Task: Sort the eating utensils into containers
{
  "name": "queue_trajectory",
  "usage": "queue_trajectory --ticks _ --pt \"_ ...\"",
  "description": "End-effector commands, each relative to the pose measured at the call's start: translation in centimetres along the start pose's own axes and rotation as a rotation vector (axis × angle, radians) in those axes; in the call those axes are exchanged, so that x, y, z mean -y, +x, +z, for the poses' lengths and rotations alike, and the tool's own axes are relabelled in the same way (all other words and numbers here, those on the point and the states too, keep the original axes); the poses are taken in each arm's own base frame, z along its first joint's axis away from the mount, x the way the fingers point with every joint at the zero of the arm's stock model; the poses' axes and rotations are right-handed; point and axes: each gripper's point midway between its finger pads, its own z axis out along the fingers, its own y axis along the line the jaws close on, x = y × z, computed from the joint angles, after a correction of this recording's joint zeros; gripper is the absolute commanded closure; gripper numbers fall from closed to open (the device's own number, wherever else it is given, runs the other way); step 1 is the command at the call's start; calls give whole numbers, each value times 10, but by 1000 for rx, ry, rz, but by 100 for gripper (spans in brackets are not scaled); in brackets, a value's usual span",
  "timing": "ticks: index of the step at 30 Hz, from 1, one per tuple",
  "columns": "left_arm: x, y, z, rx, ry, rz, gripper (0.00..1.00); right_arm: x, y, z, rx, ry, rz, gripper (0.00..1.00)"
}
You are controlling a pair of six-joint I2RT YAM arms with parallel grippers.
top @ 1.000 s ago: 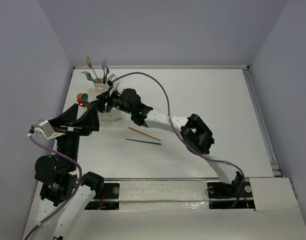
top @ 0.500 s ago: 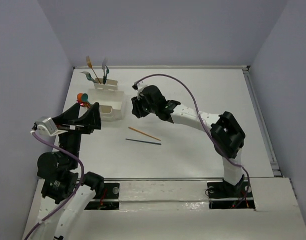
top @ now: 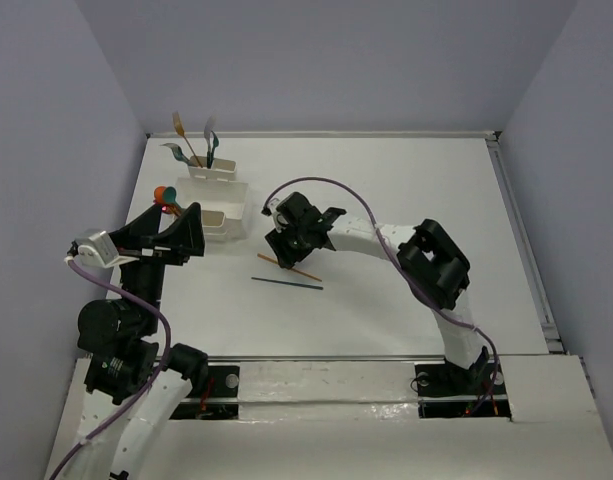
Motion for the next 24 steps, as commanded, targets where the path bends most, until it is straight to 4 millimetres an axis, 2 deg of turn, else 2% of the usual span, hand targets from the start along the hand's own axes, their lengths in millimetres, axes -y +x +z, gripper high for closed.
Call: queue_trajectory --ticks 1,7,12,13,18,20,24 --pt "4 -3 4 17 17 -8 1 -5 -9 6 -35 -19 -41 44" --pt "4 -2 4 16 19 -8 1 -3 -13 19 -46 7 -49 45" --pt "4 -2 4 16 21 -8 1 -4 -6 30 -94 72 -96 49" --pt "4 -2 4 16 21 -9 1 -4 -12 30 -86 78 -103 51" --pt "5 -2 4 15 22 -11 1 -3 -4 38 -137 121 -136 59" --pt "5 -2 4 16 23 -10 1 3 0 38 -156 151 -139 66" --pt "5 -2 4 16 24 -11 1 5 7 43 -194 171 -182 72"
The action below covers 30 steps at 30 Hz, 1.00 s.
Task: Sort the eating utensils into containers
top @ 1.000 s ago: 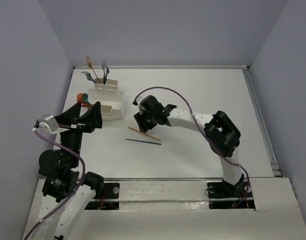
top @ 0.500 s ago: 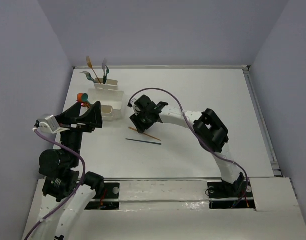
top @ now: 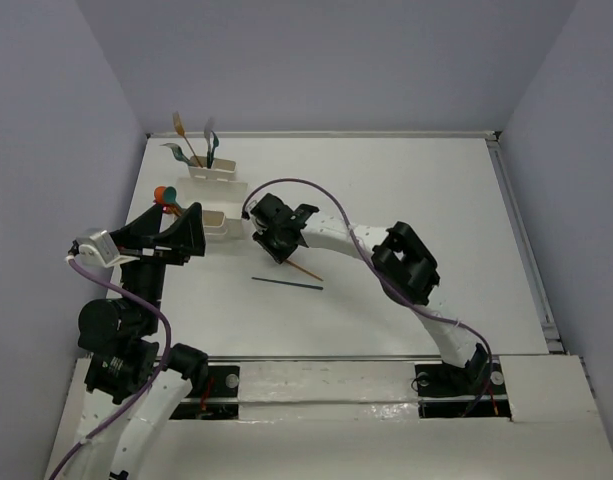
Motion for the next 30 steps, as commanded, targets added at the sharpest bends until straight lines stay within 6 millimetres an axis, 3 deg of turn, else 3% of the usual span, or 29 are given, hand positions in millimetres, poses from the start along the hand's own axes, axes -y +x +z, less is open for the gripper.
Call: queue_trajectory --ticks 1,7,12,13,19,21,22,25,26,28,30 --pt "5 -4 3 24 24 -9 1 1 22 12 -98 38 -73 73" --pt "4 -5 2 26 22 -10 1 16 30 30 -144 111 -128 83" --pt "5 -5 2 27 24 -10 1 38 21 38 -105 97 -83 91" --pt "4 -4 2 25 21 -9 1 36 17 38 -91 87 -86 98" --pt "5 -6 2 29 23 -9 1 67 -10 19 -13 156 -71 100" --pt "4 -6 1 29 21 -9 1 91 -37 -6 86 224 -51 100" --pt "5 -6 1 30 25 -10 1 94 -62 -18 182 242 -47 100" --pt "4 -4 2 23 22 -7 1 115 -104 -55 362 275 -7 100" --pt "4 -5 2 24 23 -9 1 121 -133 -80 502 283 19 100" --pt "5 -5 2 24 26 -9 1 115 -170 -110 681 248 61 100" --pt "4 -3 3 21 21 -9 1 111 -191 -127 786 225 90 100"
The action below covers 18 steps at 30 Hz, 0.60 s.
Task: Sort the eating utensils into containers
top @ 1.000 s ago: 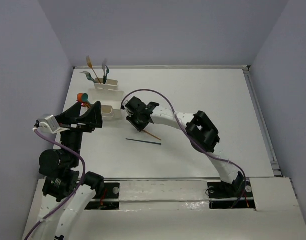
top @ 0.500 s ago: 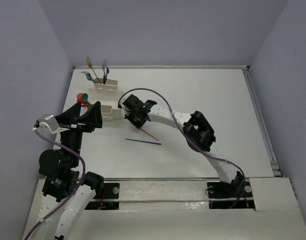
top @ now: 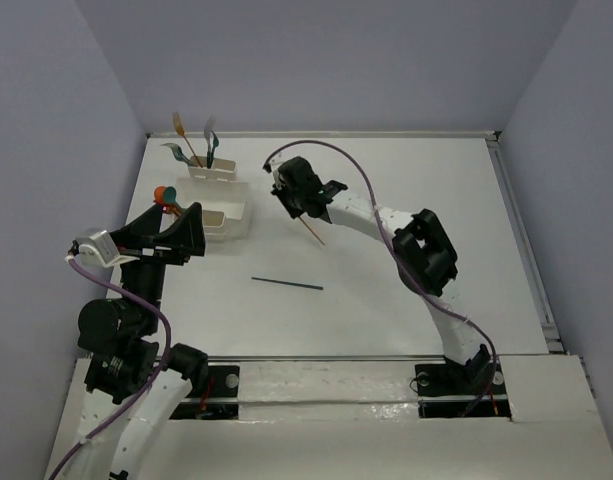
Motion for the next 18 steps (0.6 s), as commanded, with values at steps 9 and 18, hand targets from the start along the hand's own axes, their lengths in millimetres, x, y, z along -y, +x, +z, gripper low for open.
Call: queue_trajectory --ticks 9,18 --pt "8 -2 2 15 41 -18 1 26 -246 -135 1034 -43 291 100" --pt "8 0 2 10 35 -18 1 27 -304 -158 1368 -146 437 100"
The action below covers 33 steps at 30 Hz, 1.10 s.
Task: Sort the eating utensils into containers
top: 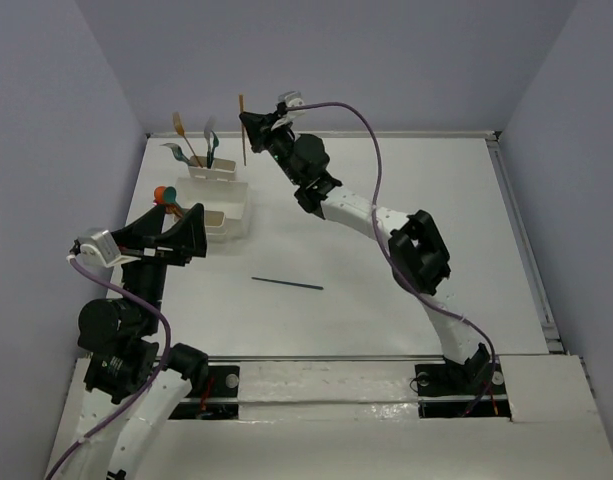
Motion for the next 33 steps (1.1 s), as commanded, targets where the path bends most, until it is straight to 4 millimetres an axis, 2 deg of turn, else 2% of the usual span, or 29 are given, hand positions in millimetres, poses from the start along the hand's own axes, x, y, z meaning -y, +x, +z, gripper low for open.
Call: queue_trajectory --ticks 1,2,5,6,11,15,18,21,28,32,33 --pt "4 -2 2 18 19 -11 1 -18 -42 23 220 -66 119 100" --pt "4 -2 2 20 18 -10 1 -23 -41 24 223 -89 143 100" --pt "3 -5 0 30 14 -9 1 -54 -36 19 206 -181 156 100" --pt "3 -8 -1 37 15 -9 1 -75 -30 12 181 -239 160 100" --pt "3 -9 -2 41 14 -10 1 -116 -24 -14 160 -331 171 100" --pt "6 -7 -2 34 28 -15 1 -128 -20 -24 142 -349 160 100" --pt "6 -9 -2 38 28 -14 1 -129 -14 -27 115 -358 165 100" --pt "6 -9 -3 40 27 -15 1 -135 0 -33 77 -371 172 100" --pt "7 -10 -3 40 30 -15 1 -129 32 -40 13 -357 166 100" --pt "6 -9 -2 39 25 -15 1 -133 39 -40 -7 -380 164 100" --pt "6 -9 -2 40 25 -13 1 -140 42 -43 -15 -393 168 100"
